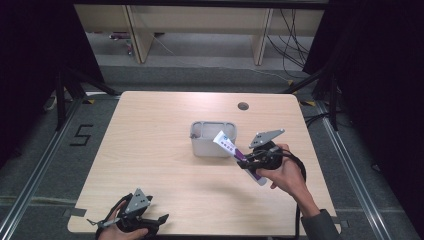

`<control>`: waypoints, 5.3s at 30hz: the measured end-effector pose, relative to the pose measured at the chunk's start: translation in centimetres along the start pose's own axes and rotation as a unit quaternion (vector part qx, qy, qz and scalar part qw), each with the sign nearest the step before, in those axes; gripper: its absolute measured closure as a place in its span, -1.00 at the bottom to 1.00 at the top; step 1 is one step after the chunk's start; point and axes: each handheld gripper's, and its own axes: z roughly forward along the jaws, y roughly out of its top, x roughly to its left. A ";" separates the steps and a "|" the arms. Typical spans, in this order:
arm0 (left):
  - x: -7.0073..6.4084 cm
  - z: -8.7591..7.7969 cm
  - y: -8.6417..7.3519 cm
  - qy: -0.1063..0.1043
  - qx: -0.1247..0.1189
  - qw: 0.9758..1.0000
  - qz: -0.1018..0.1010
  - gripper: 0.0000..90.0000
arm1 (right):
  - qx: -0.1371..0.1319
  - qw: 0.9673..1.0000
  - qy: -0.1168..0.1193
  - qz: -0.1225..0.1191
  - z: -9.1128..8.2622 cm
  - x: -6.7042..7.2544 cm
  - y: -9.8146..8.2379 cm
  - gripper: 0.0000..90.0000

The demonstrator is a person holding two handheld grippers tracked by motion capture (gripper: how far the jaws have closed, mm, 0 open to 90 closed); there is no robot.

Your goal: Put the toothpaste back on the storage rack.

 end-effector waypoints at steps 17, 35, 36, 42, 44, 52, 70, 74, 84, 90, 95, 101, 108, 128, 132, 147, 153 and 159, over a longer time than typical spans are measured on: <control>0.0 -0.1 0.0 0.001 0.006 1.000 0.004 -0.62 | -0.111 0.994 -0.001 0.020 0.7 -1.8 5.1 0.61; -0.1 -0.2 0.0 0.000 0.005 1.000 0.011 -0.62 | -0.200 0.979 -0.022 0.029 3.3 -3.4 9.7 0.61; -0.2 -0.2 0.0 0.001 0.004 1.000 0.010 -0.62 | -0.204 0.978 -0.020 0.034 3.7 -3.5 9.8 0.61; -0.1 -0.1 0.0 0.001 0.003 1.000 0.012 -0.62 | -0.217 0.975 -0.025 0.038 5.4 -4.2 10.7 0.61; -0.2 -0.2 0.0 0.000 0.004 1.000 0.010 -0.62 | -0.213 0.976 -0.031 0.042 5.8 -4.3 10.8 0.61; -0.3 -0.2 -0.1 0.000 0.013 1.000 0.019 -0.62 | -0.216 0.974 -0.036 0.061 7.5 -4.9 10.8 0.61; -0.3 -0.2 -0.1 0.001 0.015 1.000 0.019 -0.62 | -0.211 0.973 -0.056 0.077 9.4 -5.6 9.1 0.60; -0.3 -0.1 -0.2 -0.001 0.014 1.000 0.014 -0.62 | -0.208 0.973 -0.049 0.090 9.8 -5.7 8.7 0.60; -0.3 0.0 -0.1 -0.001 0.018 1.000 0.019 -0.62 | -0.200 0.974 -0.044 0.094 10.3 -5.8 8.0 0.59; -0.3 0.0 -0.1 -0.002 0.019 1.000 0.024 -0.62 | -0.194 0.975 -0.047 0.098 10.5 -6.0 7.7 0.58; -0.3 0.0 -0.1 -0.004 0.018 1.000 0.023 -0.62 | -0.189 0.976 -0.044 0.099 10.5 -6.0 7.6 0.58; -0.3 0.0 -0.2 -0.004 0.018 1.000 0.020 -0.62 | -0.185 0.977 -0.045 0.100 10.5 -6.0 7.6 0.57; -0.3 -0.1 -0.2 -0.003 0.018 1.000 0.021 -0.62 | -0.175 0.977 -0.046 0.110 10.4 -5.7 7.6 0.45; -0.4 0.0 -0.3 -0.005 0.017 1.000 0.017 -0.62 | -0.175 0.979 -0.033 0.101 8.1 -4.9 7.0 0.51; -0.4 0.0 -0.2 -0.004 0.018 1.000 0.018 -0.62 | -0.175 0.980 -0.037 0.088 7.8 -5.0 6.8 0.45; -0.4 0.0 -0.3 -0.003 0.018 1.000 0.018 -0.62 | -0.183 0.978 -0.036 0.096 6.5 -4.9 5.9 0.37; -0.4 0.0 -0.3 -0.003 0.018 1.000 0.018 -0.62 | -0.186 0.977 -0.031 0.098 6.1 -4.8 5.5 0.36; -0.4 0.0 -0.2 0.000 0.020 1.000 0.018 -0.62 | -0.189 0.977 -0.036 0.093 5.6 -4.7 5.0 0.34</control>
